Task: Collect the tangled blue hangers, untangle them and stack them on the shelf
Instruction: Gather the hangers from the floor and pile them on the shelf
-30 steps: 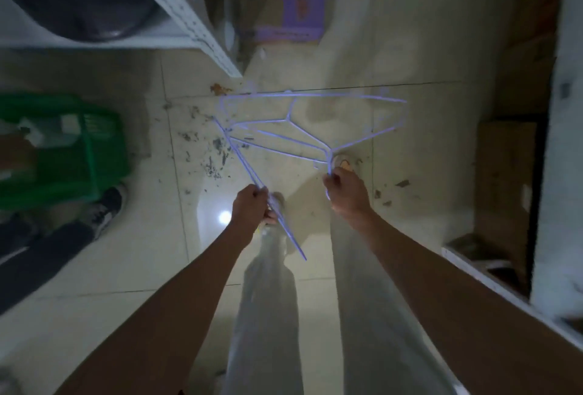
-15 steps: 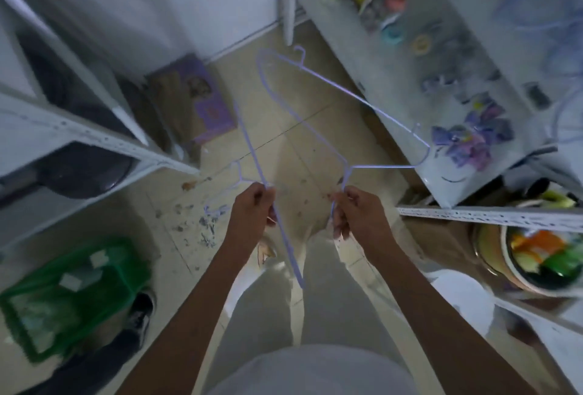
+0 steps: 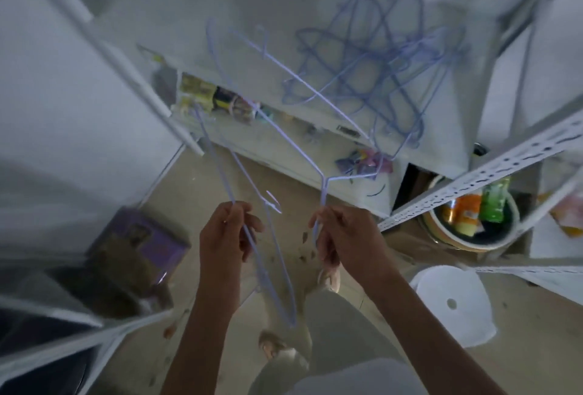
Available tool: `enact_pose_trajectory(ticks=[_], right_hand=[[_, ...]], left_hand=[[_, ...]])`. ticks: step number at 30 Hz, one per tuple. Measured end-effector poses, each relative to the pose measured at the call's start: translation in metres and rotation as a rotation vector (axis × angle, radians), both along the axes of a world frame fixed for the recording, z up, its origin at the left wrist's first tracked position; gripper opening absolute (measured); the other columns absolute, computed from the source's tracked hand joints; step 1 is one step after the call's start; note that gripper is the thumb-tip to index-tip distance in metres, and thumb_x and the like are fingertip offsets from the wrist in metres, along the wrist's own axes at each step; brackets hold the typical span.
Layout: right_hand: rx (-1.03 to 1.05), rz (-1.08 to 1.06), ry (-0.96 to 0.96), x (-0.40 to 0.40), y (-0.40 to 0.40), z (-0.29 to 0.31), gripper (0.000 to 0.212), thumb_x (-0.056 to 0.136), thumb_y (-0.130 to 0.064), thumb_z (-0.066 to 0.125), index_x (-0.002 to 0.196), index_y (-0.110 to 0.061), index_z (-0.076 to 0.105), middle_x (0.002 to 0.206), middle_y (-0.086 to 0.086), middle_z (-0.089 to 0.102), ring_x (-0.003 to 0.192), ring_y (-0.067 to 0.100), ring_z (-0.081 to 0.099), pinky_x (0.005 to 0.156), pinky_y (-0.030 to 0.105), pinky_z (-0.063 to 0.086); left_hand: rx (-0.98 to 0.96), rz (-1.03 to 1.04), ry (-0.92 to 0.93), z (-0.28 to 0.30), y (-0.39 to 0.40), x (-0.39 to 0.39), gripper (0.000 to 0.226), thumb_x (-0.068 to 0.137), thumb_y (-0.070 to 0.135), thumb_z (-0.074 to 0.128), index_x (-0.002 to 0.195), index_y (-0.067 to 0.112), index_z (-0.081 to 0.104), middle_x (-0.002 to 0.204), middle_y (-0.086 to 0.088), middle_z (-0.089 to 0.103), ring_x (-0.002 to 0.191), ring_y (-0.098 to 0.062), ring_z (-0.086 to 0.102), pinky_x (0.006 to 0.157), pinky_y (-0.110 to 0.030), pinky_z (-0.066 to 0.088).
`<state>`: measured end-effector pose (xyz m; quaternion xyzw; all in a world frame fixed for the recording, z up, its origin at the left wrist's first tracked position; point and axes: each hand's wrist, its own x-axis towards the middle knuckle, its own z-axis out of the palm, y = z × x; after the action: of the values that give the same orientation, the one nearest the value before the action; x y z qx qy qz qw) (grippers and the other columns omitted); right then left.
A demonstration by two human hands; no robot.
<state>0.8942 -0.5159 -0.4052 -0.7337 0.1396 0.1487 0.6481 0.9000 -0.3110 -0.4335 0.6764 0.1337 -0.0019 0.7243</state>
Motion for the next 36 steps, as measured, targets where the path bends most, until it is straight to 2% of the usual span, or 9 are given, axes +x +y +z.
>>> enact_pose_trajectory(ticks=[8, 14, 19, 22, 24, 27, 30, 32, 36], right_hand=[[0.166, 0.046, -0.011, 0.059, -0.028, 0.091, 0.04, 0.106, -0.031, 0.053, 0.075, -0.014, 0.071, 0.05, 0.008, 0.067, 0.035, 0.012, 0.053, 0.04, 0.018, 0.039], [0.233, 0.074, -0.021, 0.096, -0.041, 0.14, 0.038, 0.105, -0.035, 0.057, 0.077, -0.013, 0.071, 0.049, 0.01, 0.066, 0.032, 0.014, 0.053, 0.039, 0.019, 0.041], [-0.074, 0.023, -0.071, 0.133, -0.058, 0.12, 0.042, 0.105, -0.035, 0.057, 0.074, -0.011, 0.071, 0.048, 0.006, 0.067, 0.032, 0.014, 0.053, 0.043, 0.019, 0.045], [-0.324, -0.047, -0.079, 0.155, -0.079, 0.099, 0.042, 0.105, -0.033, 0.056, 0.069, -0.015, 0.069, 0.046, 0.002, 0.066, 0.031, 0.005, 0.053, 0.045, 0.018, 0.046], [-0.46, -0.114, -0.063, 0.17, -0.095, 0.083, 0.042, 0.104, -0.031, 0.055, 0.067, -0.015, 0.068, 0.047, 0.001, 0.066, 0.034, 0.006, 0.057, 0.051, 0.026, 0.053], [-0.567, -0.236, -0.025, 0.192, -0.116, 0.06, 0.041, 0.103, -0.029, 0.053, 0.067, -0.014, 0.067, 0.049, 0.002, 0.068, 0.04, 0.012, 0.063, 0.063, 0.035, 0.06], [-0.633, -0.34, 0.03, 0.218, -0.127, 0.036, 0.04, 0.102, -0.03, 0.052, 0.072, -0.01, 0.069, 0.056, 0.007, 0.07, 0.054, 0.025, 0.068, 0.069, 0.044, 0.061], [-0.758, -0.369, 0.093, 0.234, -0.128, 0.02, 0.04, 0.101, -0.034, 0.048, 0.08, -0.01, 0.072, 0.071, 0.011, 0.074, 0.072, 0.036, 0.07, 0.073, 0.043, 0.059], [-0.963, -0.417, 0.172, 0.258, -0.124, -0.011, 0.041, 0.101, -0.038, 0.044, 0.087, -0.011, 0.071, 0.087, 0.017, 0.072, 0.086, 0.04, 0.066, 0.069, 0.035, 0.048]], left_hand=[[-0.054, -0.017, -0.083, 0.072, -0.05, 0.085, 0.029, 0.107, 0.019, 0.044, 0.096, 0.012, 0.07, 0.048, 0.004, 0.046, 0.04, -0.011, 0.036, 0.041, -0.02, 0.031], [0.02, -0.113, -0.149, 0.115, -0.049, 0.126, 0.031, 0.101, 0.022, 0.043, 0.106, 0.01, 0.071, 0.046, 0.005, 0.047, 0.04, -0.012, 0.039, 0.045, -0.021, 0.035], [-0.081, -0.192, -0.146, 0.124, -0.047, 0.168, 0.033, 0.103, 0.021, 0.042, 0.111, 0.002, 0.068, 0.048, 0.009, 0.045, 0.041, -0.006, 0.039, 0.045, -0.019, 0.036], [-0.167, -0.225, -0.13, 0.128, -0.057, 0.198, 0.028, 0.103, 0.018, 0.047, 0.107, 0.001, 0.07, 0.047, 0.009, 0.04, 0.04, -0.005, 0.033, 0.043, -0.02, 0.028], [-0.258, -0.298, -0.112, 0.128, -0.063, 0.22, 0.028, 0.103, 0.016, 0.048, 0.108, 0.0, 0.07, 0.046, 0.01, 0.037, 0.04, -0.003, 0.028, 0.041, -0.02, 0.02], [-0.404, -0.433, -0.063, 0.123, -0.07, 0.263, 0.03, 0.107, 0.014, 0.041, 0.109, 0.002, 0.069, 0.047, 0.011, 0.037, 0.041, -0.001, 0.027, 0.039, -0.016, 0.024], [-0.64, -0.542, 0.049, 0.103, -0.074, 0.314, 0.03, 0.106, 0.017, 0.038, 0.105, 0.006, 0.066, 0.046, 0.011, 0.037, 0.041, -0.004, 0.023, 0.037, -0.015, 0.025], [-0.758, -0.595, 0.136, 0.081, -0.081, 0.349, 0.027, 0.101, 0.02, 0.039, 0.103, 0.008, 0.063, 0.044, 0.009, 0.037, 0.043, -0.009, 0.017, 0.035, -0.015, 0.023], [-0.688, -0.627, 0.267, 0.022, -0.099, 0.409, 0.03, 0.107, 0.018, 0.03, 0.1, 0.01, 0.058, 0.042, 0.008, 0.038, 0.036, -0.005, 0.03, 0.035, -0.015, 0.021]])
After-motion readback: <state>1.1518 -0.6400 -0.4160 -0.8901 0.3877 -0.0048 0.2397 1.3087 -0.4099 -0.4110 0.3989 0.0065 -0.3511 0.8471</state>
